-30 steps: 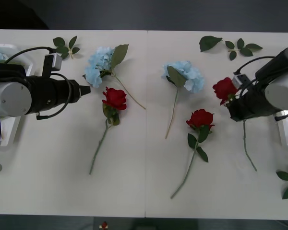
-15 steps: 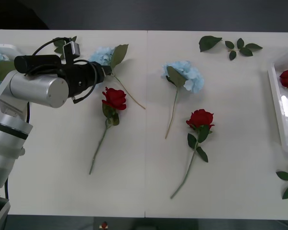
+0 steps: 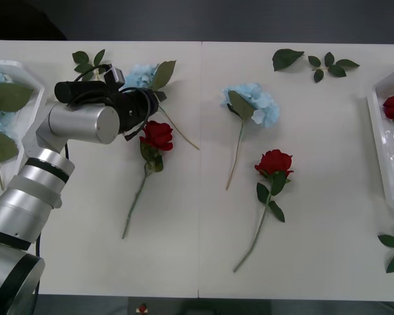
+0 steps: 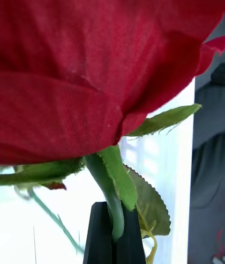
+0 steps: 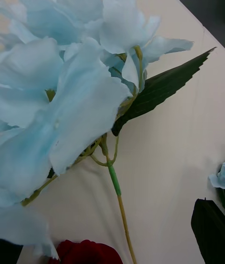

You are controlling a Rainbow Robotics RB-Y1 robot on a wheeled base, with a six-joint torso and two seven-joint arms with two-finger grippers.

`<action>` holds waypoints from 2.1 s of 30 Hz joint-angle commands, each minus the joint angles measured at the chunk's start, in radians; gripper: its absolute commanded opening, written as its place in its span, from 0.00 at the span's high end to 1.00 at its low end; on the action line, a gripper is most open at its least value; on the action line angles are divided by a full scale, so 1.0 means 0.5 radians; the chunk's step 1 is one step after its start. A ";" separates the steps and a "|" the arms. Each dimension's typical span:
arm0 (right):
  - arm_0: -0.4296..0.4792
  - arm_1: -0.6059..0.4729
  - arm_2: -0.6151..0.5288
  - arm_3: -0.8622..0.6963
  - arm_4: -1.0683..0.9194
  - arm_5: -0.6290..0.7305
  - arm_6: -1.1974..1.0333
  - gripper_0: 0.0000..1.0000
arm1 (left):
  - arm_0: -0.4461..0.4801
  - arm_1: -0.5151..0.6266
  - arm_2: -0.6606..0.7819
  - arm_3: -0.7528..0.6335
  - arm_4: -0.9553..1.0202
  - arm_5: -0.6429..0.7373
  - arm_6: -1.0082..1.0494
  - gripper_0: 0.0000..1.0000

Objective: Put the red flowers into the right box and the blue flowers into the left box

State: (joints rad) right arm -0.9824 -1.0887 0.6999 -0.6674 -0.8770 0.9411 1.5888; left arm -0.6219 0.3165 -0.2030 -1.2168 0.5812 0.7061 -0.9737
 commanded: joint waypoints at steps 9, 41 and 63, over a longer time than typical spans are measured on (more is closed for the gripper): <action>-0.066 0.134 -0.010 0.240 0.174 -0.204 0.059 0.43 | -0.281 -0.007 0.035 0.341 -0.040 -0.050 0.011 0.00; -0.066 -0.093 -0.065 -1.052 -1.234 0.551 -1.150 0.01 | -0.490 -0.007 -0.057 0.673 -0.052 -0.210 -0.071 1.00; -0.054 -0.173 0.748 -2.611 -0.593 0.345 -3.086 0.00 | -0.005 0.106 0.372 -0.591 0.074 1.061 -0.130 1.00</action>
State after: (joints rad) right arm -0.9825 -1.1927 1.0240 -1.9142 -1.2528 1.1090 0.1628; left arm -0.6427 0.3326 -0.0379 -1.4175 0.6061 1.1822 -0.9867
